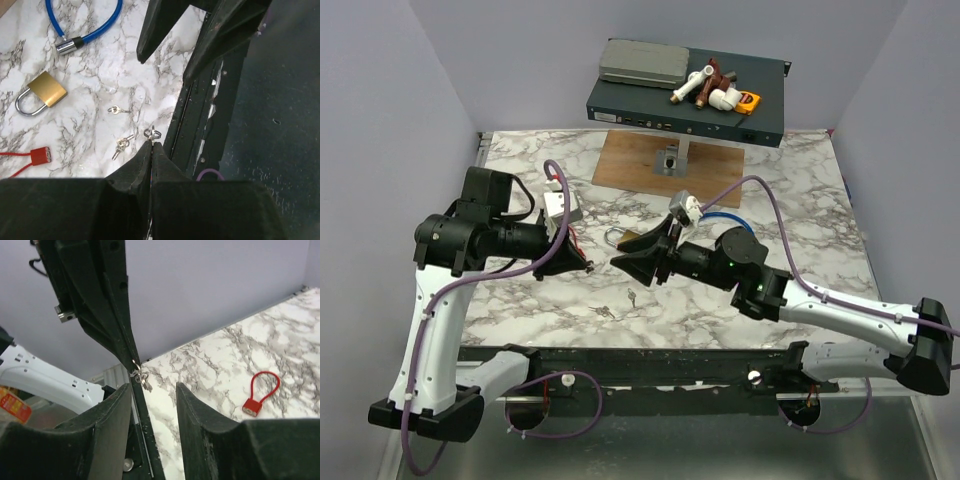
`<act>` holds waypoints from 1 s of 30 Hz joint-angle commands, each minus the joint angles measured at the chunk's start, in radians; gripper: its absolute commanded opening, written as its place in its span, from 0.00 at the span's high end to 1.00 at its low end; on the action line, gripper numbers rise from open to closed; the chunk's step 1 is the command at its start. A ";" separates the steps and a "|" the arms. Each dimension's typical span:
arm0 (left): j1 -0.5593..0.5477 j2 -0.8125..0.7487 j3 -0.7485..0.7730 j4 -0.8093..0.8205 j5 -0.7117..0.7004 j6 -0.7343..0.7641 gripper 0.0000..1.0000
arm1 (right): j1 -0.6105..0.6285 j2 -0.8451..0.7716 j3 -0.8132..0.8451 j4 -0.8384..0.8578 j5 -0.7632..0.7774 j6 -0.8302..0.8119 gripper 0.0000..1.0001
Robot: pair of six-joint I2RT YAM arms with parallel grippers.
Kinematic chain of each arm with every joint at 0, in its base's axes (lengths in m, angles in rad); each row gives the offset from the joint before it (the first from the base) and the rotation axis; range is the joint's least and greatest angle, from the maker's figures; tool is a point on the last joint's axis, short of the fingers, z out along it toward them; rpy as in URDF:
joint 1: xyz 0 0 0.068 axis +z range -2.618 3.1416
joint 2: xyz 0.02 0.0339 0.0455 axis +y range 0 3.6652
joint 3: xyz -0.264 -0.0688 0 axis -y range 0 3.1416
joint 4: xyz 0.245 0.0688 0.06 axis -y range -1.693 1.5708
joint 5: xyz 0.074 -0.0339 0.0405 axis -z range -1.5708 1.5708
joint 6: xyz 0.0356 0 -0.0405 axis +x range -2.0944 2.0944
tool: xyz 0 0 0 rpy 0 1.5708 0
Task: Unlock with the key
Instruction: Pick up the key from the center of the board.
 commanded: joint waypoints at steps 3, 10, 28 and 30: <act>-0.045 0.020 0.133 -0.222 0.060 0.206 1.00 | -0.005 0.010 0.159 -0.191 -0.277 -0.175 0.57; -0.090 0.017 0.115 -0.220 0.095 0.179 1.00 | -0.005 0.062 0.249 -0.263 -0.375 -0.201 0.49; -0.099 -0.006 0.110 -0.221 0.147 0.155 1.00 | -0.005 0.199 0.408 -0.422 -0.504 -0.286 0.73; -0.100 -0.008 0.108 -0.221 0.147 0.155 1.00 | -0.006 0.197 0.412 -0.432 -0.503 -0.289 0.73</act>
